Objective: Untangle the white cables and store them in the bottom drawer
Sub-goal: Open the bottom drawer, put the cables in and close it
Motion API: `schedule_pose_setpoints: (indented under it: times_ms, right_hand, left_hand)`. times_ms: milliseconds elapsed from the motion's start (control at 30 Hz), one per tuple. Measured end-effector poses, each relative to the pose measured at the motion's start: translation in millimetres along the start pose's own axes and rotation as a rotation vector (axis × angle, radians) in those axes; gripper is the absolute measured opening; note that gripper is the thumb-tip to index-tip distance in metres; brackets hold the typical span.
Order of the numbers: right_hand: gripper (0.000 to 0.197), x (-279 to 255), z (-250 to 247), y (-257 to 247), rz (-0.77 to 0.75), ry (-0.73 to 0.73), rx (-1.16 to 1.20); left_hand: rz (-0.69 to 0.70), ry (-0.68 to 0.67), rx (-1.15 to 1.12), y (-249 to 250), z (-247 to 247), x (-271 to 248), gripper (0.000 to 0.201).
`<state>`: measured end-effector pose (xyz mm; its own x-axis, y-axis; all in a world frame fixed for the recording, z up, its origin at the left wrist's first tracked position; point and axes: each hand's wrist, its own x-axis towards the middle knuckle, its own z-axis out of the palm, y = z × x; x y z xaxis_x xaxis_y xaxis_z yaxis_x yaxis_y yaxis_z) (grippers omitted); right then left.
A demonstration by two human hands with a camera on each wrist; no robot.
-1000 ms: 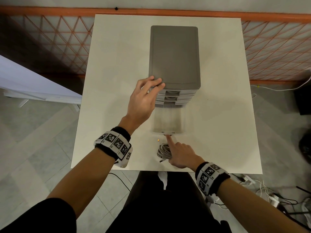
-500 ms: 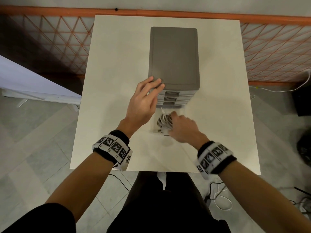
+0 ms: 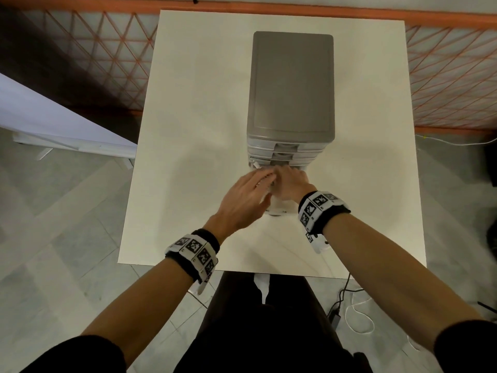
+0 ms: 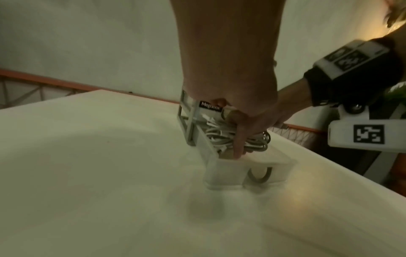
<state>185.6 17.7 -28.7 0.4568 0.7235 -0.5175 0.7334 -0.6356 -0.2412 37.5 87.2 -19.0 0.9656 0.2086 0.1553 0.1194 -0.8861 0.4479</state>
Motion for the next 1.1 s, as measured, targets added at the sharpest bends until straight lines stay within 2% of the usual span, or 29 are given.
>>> schedule_pose_setpoints:
  times_ms: [133,300,367,533,667,833,967,1100]
  right_hand:
    - [0.023,0.5,7.6,4.5,-0.003,0.020,0.023]
    - [0.038,-2.1,17.2,6.6,-0.060,0.099,0.091]
    - [0.041,-3.3,19.9,9.7,-0.069,0.129,0.092]
    - [0.046,-7.1,27.8,20.3,-0.087,0.273,0.014]
    - [0.055,-8.7,35.8,24.5,-0.113,0.389,-0.151]
    - [0.056,-17.9,47.6,37.0,-0.262,0.556,-0.112]
    - [0.048,-34.1,49.2,49.0,-0.209,0.570,-0.183]
    - [0.044,-41.1,44.7,51.8,-0.186,0.585,-0.219]
  left_hand:
    - [-0.103,-0.126,0.007,-5.5,16.8,3.6,0.053]
    - [-0.087,-0.142,0.090,-11.9,28.9,3.4,0.044]
    - [-0.085,-0.144,0.114,-14.3,32.0,4.1,0.047]
    - [-0.099,-0.181,0.179,-13.3,33.4,11.5,0.058]
    - [-0.132,-0.203,0.202,-11.5,31.1,12.3,0.063]
    - [-0.160,-0.201,0.227,-9.5,31.5,12.9,0.064]
    - [-0.166,-0.203,0.243,-9.4,34.2,14.9,0.057]
    - [-0.171,-0.175,0.230,-9.1,36.0,14.5,0.059]
